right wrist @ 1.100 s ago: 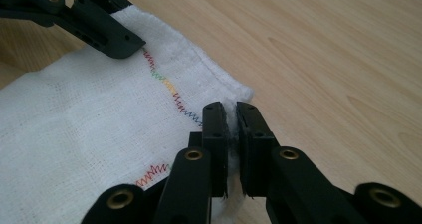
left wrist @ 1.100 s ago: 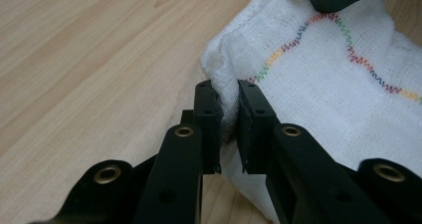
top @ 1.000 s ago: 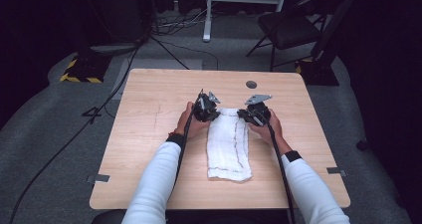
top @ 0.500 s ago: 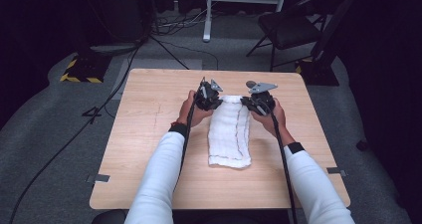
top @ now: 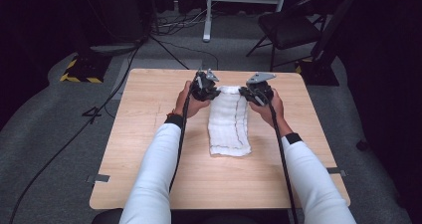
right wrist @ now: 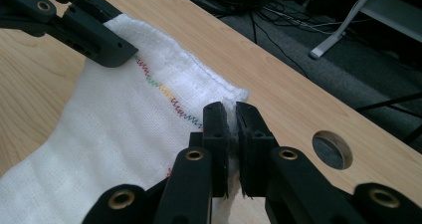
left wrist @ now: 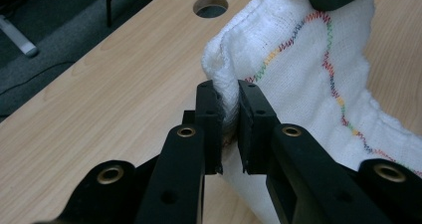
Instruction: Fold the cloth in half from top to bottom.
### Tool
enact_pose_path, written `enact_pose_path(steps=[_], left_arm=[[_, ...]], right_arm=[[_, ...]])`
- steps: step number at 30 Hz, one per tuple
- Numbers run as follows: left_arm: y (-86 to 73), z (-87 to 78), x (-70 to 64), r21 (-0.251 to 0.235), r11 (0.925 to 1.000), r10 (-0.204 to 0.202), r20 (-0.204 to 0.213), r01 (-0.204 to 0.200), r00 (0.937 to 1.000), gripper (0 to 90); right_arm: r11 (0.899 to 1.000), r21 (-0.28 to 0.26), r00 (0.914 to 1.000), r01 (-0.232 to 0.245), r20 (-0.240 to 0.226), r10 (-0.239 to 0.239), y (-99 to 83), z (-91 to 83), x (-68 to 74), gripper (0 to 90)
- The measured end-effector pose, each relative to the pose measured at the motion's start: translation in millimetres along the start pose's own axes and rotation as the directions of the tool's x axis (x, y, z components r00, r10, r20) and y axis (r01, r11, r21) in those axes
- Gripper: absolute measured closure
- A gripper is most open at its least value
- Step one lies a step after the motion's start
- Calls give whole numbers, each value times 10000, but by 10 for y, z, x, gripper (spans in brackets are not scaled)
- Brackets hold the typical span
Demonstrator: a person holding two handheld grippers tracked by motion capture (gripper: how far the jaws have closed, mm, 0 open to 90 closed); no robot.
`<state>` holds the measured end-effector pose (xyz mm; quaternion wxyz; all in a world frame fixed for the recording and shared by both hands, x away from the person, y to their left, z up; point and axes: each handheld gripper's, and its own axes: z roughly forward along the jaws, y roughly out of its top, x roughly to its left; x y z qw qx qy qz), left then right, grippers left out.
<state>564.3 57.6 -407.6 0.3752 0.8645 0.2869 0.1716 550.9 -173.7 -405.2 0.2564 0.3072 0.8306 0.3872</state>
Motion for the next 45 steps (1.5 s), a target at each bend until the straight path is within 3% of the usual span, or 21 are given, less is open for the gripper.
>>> enact_pose_path(steps=[5, 10, 11, 18, 25, 35, 39, 45], left_arm=[[13, -37, 21, -248, 9996, -158, 55, 160, 9999, 811], [-34, -115, -76, -474, 9989, 73, 413, -54, 9991, 810], [-67, -133, -103, -544, 9985, 46, 617, -12, 9981, 805], [-207, -177, -214, -661, 9977, 216, 837, -160, 9963, 806], [-369, -268, -374, -805, 9962, 411, 1170, -318, 9923, 806], [-579, -342, -617, -737, 9942, 890, 1587, -781, 9833, 801], [-660, -373, -683, -816, 9934, 932, 1595, -809, 9828, 798], [-808, -411, -798, -641, 9932, 1077, 1810, -976, 9776, 797]], right_arm=[[10000, -84, 10000, -38, -19, 38, 46, -3, -29, 841], [9997, -243, 9999, 44, -158, -48, 17, -78, -12, 841], [9994, -338, 9992, 12, -404, -25, -20, -117, 4, 841], [9991, -401, 9952, 100, -971, -139, -148, -214, 100, 841], [9987, -460, 9867, 227, -1599, -298, -335, -363, 224, 841], [9983, -307, 9764, 495, -2090, -549, -522, -475, 390, 840], [9981, -294, 9728, 544, -2240, -596, -566, -514, 426, 841], [9975, -183, 9622, 686, -2628, -710, -662, -576, 526, 840]])
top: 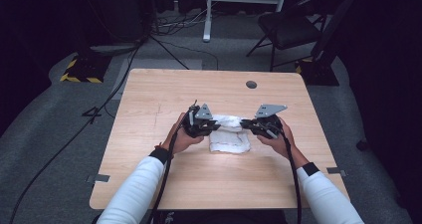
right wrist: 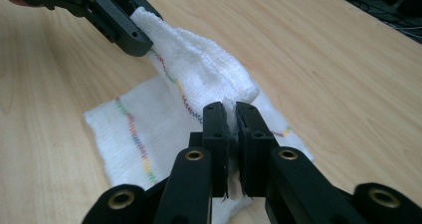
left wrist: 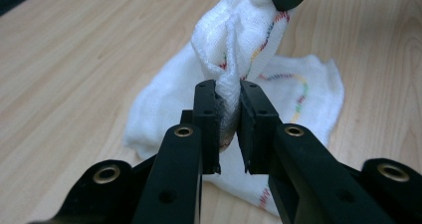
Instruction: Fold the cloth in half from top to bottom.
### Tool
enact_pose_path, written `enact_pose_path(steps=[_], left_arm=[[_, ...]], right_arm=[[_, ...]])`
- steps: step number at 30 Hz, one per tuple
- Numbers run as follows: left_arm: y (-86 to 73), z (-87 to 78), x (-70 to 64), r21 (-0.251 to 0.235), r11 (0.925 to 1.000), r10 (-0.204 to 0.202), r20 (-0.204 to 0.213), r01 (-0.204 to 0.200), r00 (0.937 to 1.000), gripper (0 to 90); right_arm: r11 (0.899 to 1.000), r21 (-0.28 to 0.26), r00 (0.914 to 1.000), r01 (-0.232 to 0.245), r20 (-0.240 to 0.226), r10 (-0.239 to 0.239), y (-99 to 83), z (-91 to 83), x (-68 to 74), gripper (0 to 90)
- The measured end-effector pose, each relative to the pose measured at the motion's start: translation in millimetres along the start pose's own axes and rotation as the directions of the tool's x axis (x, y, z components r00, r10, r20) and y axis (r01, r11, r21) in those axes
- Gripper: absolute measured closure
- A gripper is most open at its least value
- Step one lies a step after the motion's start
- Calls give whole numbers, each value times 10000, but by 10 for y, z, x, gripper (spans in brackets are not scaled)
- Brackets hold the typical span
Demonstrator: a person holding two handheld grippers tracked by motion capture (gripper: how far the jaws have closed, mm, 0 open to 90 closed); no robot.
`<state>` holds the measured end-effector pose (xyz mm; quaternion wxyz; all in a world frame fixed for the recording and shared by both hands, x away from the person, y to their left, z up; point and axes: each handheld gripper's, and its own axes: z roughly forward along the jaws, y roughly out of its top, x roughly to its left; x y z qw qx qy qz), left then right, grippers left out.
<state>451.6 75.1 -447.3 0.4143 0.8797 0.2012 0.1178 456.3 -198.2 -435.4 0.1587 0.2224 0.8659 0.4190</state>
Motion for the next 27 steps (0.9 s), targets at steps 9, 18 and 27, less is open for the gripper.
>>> enact_pose_path(steps=[9, 18, 27], left_arm=[[-159, 22, -161, 434, 9987, 235, 341, -250, 9991, 788], [-283, 28, -275, 860, 9947, 524, 500, -566, 9974, 778], [-391, 86, -318, 1246, 9900, 578, 688, -661, 9960, 779]], right_arm=[[9994, 286, 9986, 182, -504, -168, -152, -29, 169, 839], [9974, 694, 9953, 182, -965, -114, -301, -23, 282, 831], [9936, 1115, 9942, 197, -1069, -78, -408, -13, 334, 818]])
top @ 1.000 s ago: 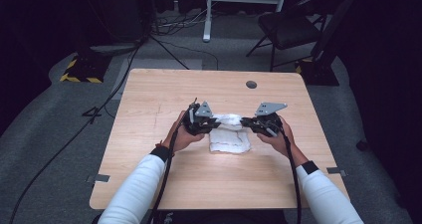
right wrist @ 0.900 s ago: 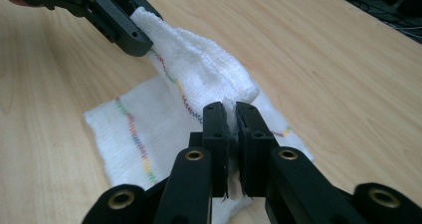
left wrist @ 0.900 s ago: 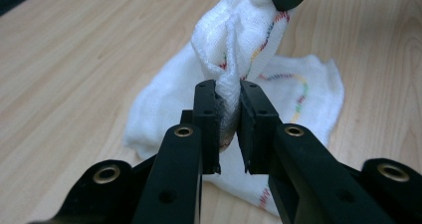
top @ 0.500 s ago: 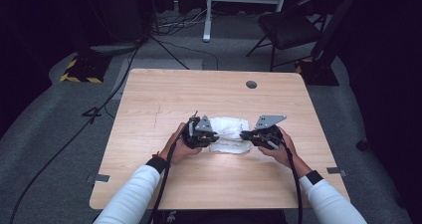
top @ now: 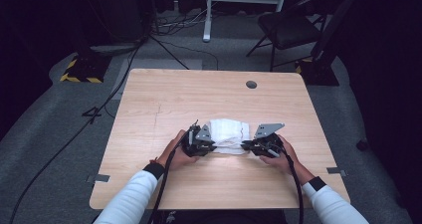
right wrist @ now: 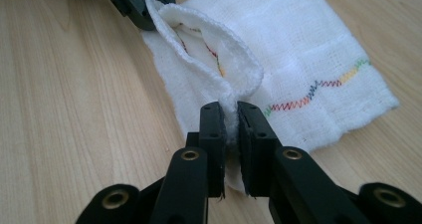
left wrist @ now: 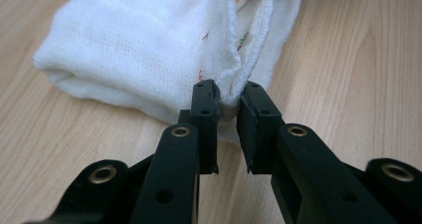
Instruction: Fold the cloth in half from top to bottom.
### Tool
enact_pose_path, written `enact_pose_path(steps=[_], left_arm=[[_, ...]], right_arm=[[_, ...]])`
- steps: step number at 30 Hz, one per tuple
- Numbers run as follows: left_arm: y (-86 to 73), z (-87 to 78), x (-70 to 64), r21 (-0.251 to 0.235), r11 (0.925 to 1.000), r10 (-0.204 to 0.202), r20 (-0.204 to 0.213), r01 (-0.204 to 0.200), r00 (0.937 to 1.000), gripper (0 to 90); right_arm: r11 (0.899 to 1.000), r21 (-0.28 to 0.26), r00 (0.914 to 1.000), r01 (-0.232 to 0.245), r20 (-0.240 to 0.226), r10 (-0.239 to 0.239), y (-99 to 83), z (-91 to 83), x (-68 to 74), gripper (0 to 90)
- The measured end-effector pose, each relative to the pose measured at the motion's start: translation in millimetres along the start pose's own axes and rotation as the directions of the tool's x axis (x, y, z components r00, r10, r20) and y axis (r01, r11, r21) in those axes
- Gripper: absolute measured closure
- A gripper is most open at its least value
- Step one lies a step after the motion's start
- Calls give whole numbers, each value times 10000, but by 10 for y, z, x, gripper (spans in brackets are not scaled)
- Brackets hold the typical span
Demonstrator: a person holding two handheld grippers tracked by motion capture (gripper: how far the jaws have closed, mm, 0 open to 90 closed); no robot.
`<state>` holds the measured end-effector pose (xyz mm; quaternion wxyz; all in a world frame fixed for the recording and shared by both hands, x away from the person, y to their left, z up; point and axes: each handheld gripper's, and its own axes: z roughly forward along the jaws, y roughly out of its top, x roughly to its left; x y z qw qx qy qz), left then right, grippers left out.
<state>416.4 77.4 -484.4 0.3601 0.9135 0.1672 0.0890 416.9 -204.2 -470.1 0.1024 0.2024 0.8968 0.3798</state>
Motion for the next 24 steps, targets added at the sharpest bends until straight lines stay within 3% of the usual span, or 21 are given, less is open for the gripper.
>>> enact_pose_path(steps=[6, 12, 16, 19, 20, 24], left_arm=[[-41, 13, -44, 157, 9999, -4, -6, 4, 10000, 750], [-62, -78, -78, 185, 9998, -14, -33, 14, 10000, 708], [-48, -209, -88, -116, 9999, -54, -250, 51, 9997, 682], [-17, -282, -38, -396, 9991, -177, -522, 156, 9985, 645], [23, -292, 13, -485, 9985, -304, -771, 267, 9966, 634], [106, -238, 76, -732, 9959, -600, -1044, 525, 9927, 594]], right_arm=[[9993, 362, 10000, 8, -59, -6, -74, 22, 57, 781], [9996, 262, 9999, -98, 43, 96, -111, -72, 73, 720], [9999, -87, 9986, -87, 516, 91, -73, -210, 59, 617], [9978, -526, 9947, -410, 920, 457, 10, -302, -1, 557], [9966, -668, 9933, -489, 1015, 555, 43, -312, -26, 542], [9964, -582, 9877, -614, 1405, 690, 102, -250, -71, 506]])
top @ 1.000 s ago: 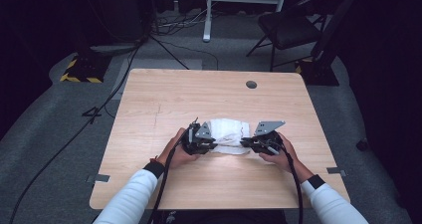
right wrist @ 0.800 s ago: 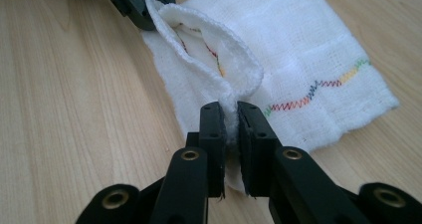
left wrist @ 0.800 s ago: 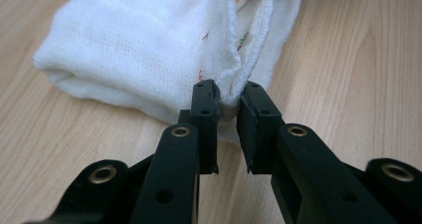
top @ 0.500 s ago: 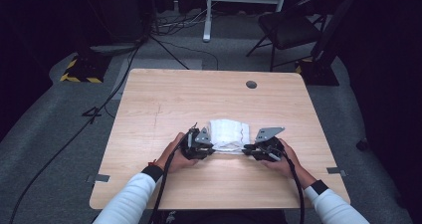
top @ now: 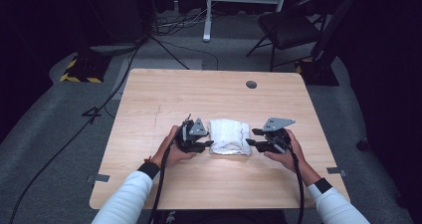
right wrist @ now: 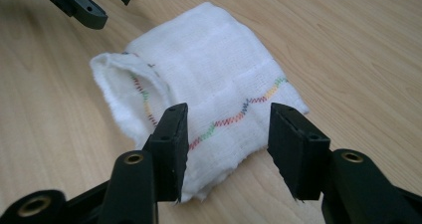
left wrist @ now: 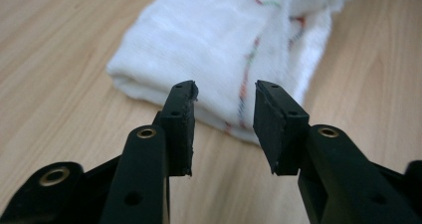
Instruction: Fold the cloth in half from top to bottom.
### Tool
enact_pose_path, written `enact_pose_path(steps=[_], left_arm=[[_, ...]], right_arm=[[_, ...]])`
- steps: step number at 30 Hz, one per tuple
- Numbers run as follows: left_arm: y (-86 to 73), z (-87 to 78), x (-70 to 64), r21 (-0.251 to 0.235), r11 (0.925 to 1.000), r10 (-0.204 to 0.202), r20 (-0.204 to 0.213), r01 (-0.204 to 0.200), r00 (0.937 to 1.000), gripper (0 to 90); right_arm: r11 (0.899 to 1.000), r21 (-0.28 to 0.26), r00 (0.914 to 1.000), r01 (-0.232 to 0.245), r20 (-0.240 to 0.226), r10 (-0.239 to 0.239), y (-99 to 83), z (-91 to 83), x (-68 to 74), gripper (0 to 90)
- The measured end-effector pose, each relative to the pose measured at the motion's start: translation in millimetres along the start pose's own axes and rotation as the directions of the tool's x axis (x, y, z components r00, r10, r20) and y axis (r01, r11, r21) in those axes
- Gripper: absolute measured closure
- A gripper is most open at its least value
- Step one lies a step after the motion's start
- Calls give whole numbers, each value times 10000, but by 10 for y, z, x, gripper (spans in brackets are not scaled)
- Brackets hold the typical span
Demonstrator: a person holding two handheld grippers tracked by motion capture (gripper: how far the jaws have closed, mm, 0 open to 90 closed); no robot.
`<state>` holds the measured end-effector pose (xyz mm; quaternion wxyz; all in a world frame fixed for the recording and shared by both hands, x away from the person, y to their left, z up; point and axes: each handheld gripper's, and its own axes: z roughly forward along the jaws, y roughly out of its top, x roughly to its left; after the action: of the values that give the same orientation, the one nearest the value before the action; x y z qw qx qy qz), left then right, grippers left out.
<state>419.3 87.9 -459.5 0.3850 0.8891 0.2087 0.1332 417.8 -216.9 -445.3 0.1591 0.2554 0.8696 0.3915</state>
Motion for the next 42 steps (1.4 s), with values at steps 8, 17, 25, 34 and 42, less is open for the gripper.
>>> enact_pose_path(steps=[8, 17, 25, 34, 42], left_arm=[[167, 402, 11, 773, 9969, -157, -142, 167, 9998, 413], [13, 279, -102, 1063, 9942, 185, -56, -178, 9998, 353], [-116, 260, -174, 946, 9954, -126, -163, 141, 9998, 333], [-176, 349, -54, 625, 9951, -784, 357, 761, 9963, 223], [-87, 439, 37, 699, 9962, -524, 80, 518, 9986, 211]], right_arm=[[9959, 900, 9999, -111, -111, 122, 15, 325, 7, 417], [9872, 1484, 9965, 589, -673, -494, -103, 306, 139, 337], [9857, 1675, 9959, 203, -907, -51, -222, 360, 148, 340], [9889, 1471, 9952, -208, -914, 345, -260, 384, 105, 308], [9917, 1278, 9989, -153, -428, 209, -254, 384, 89, 348]])
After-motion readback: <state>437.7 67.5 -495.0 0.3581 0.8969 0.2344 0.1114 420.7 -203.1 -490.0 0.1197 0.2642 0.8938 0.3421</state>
